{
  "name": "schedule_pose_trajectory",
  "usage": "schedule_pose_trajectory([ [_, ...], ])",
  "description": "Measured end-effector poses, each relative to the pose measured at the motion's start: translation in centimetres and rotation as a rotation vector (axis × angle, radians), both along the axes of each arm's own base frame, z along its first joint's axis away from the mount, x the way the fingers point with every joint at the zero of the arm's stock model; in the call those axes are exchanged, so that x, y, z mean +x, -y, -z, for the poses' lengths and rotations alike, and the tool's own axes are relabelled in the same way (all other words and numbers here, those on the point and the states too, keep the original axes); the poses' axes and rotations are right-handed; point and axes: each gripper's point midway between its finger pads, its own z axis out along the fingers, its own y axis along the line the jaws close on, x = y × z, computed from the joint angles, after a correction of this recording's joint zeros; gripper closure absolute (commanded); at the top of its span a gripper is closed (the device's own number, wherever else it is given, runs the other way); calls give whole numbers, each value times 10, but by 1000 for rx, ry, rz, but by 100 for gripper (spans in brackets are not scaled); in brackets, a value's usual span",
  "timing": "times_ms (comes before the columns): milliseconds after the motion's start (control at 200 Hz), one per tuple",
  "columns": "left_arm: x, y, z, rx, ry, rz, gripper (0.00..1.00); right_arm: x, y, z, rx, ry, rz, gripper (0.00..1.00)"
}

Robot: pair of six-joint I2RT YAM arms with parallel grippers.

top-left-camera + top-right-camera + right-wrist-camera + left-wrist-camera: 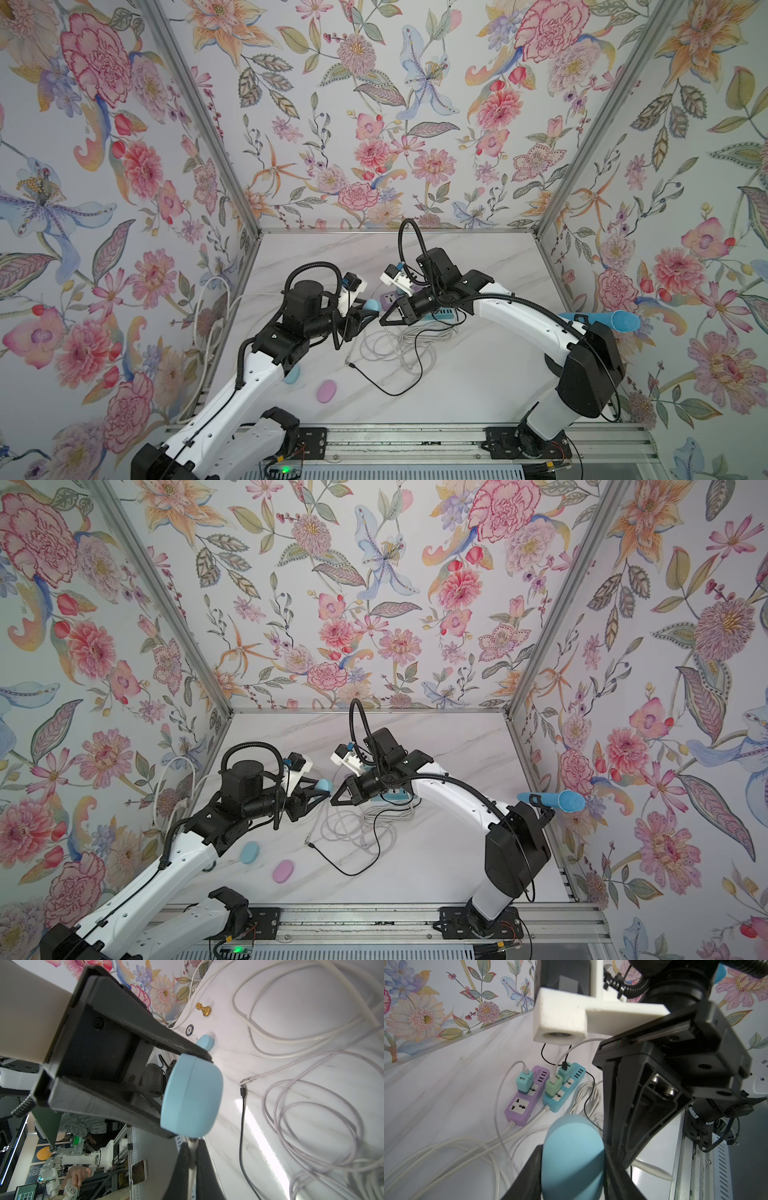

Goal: Charge the bluetooth headset
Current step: Insert the charging cable into the bluetooth headset.

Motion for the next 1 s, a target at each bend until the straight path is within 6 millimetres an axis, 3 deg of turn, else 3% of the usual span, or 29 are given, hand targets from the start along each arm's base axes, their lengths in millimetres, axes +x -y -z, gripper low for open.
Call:
schedule_pose_trajectory([
  [355,-9,9,-8,35,34,75,100,-6,9,-6,-63,8,-49,100],
  [680,-6,26,-22,88,82,55,100,2,20,-20,-91,-10,-33,100],
  [1001,-6,33,-19,120,102,29,100,5,24,-14,-145,-42,-17,100],
])
